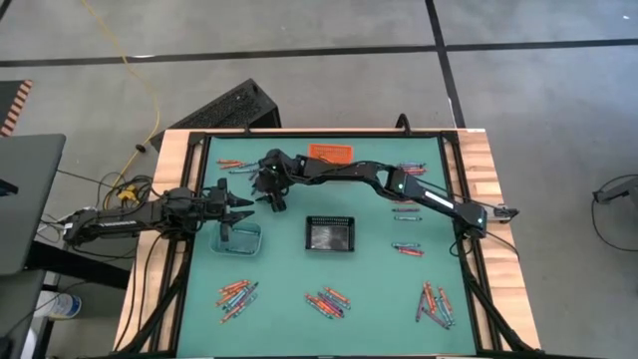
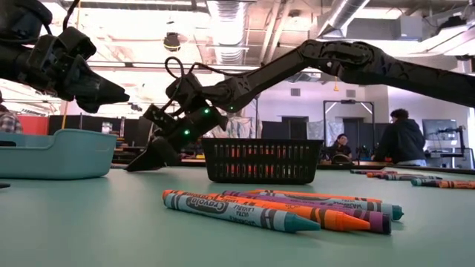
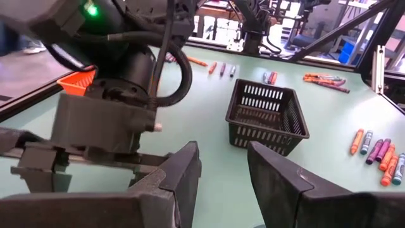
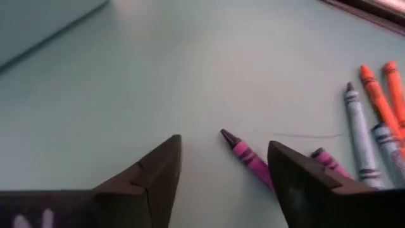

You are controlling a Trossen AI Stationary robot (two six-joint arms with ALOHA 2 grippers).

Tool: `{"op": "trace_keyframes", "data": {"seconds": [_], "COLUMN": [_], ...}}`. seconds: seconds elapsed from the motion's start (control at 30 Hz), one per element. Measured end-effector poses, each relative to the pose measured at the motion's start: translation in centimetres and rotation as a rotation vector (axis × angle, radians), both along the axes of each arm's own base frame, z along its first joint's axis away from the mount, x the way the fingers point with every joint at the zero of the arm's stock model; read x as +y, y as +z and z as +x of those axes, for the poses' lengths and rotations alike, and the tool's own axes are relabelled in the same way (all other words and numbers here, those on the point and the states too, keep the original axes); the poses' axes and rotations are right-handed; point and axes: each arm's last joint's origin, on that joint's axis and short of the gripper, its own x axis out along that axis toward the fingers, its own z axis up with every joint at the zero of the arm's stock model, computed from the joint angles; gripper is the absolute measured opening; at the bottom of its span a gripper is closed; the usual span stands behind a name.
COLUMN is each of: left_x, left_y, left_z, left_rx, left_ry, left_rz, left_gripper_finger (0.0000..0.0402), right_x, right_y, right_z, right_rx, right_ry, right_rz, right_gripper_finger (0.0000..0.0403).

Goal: Sort crayons
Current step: Put the violet crayon into the black bin

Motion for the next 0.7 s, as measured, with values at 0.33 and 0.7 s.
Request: {"op": "trace_keyframes", "data": {"seconds": [0.33,0.7], "left_x": [0.0,0.0], "left_y": [0.0,0.0], "left_z": [0.0,0.0], "left_rx": [0.000,0.000], "left_ry": [0.000,-0.001], "left_rz": [0.000,0.000], "left_gripper_finger": [0.0125,0.0125], "right_x": [0.0,1.5], "right_y": [0.5,6.1], "right_z": [-0.1,-0.2], "right_rx": [0.026,-0.033], "right_ry": [-0.115,-0.115], "right_rz": [0.160,0.148], "right_gripper_finger": [0.0244,0.0244]}}
